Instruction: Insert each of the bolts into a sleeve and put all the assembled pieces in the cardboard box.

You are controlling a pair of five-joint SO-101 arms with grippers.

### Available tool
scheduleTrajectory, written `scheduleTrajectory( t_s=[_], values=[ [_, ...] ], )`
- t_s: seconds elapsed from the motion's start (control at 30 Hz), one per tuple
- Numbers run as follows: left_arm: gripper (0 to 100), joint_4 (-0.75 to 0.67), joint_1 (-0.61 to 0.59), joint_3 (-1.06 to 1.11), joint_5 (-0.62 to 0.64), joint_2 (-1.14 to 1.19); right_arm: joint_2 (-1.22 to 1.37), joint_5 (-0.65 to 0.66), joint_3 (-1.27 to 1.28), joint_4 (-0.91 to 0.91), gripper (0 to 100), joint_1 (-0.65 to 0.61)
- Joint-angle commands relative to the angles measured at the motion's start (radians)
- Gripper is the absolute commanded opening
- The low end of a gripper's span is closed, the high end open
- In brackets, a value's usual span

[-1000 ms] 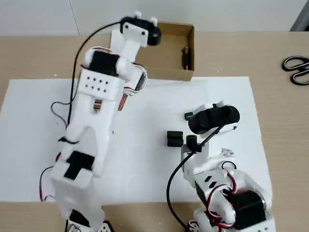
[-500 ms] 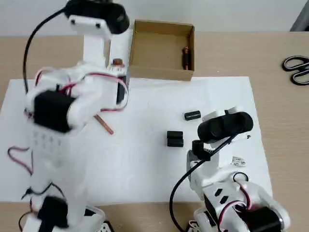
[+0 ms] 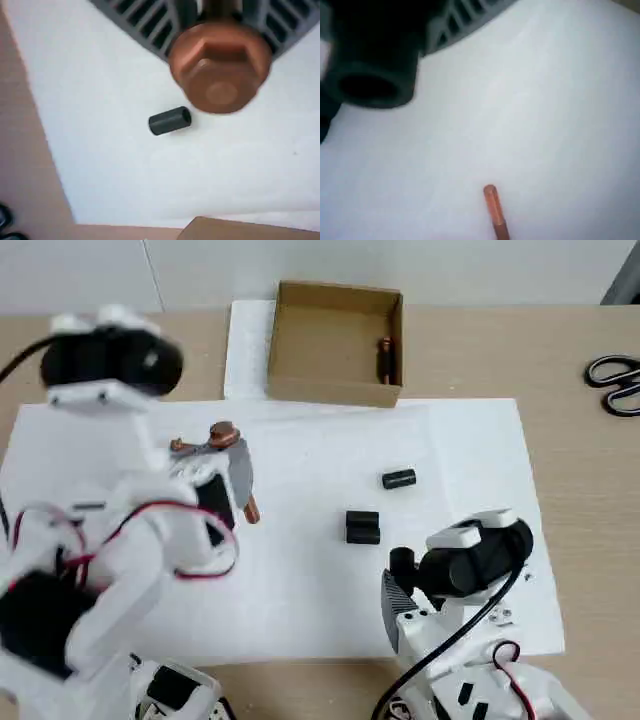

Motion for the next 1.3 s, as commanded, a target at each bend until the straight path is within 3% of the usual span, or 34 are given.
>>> scheduleTrajectory(
  t_s=[0.0, 0.27, 0.43, 0.67, 0.9, 1.27],
  values=[
    [0, -0.107, 0.008, 0.150, 0.015, -0.157, -0.061, -0.003, 0.058, -0.045, 0.2, -0.013],
    [0, -0.342, 0.008, 0.575, -0.035, -0.511, -0.128, 0.028, 0.195, -0.170, 0.2, -0.180],
    [0, -0.405, 0.014, 0.737, -0.041, -0.657, -0.125, 0.071, 0.227, -0.283, 0.2, -0.243],
    [0, -0.427, 0.018, 0.757, -0.037, -0.697, -0.133, 0.141, 0.293, -0.369, 0.2, -0.305],
    [0, -0.446, 0.107, 0.734, 0.006, -0.697, -0.133, 0.170, 0.379, -0.538, 0.2, -0.397],
    [0, -0.488, 0.109, 0.766, -0.008, -0.690, -0.133, 0.253, 0.508, -0.717, 0.2, -0.409]
  ],
)
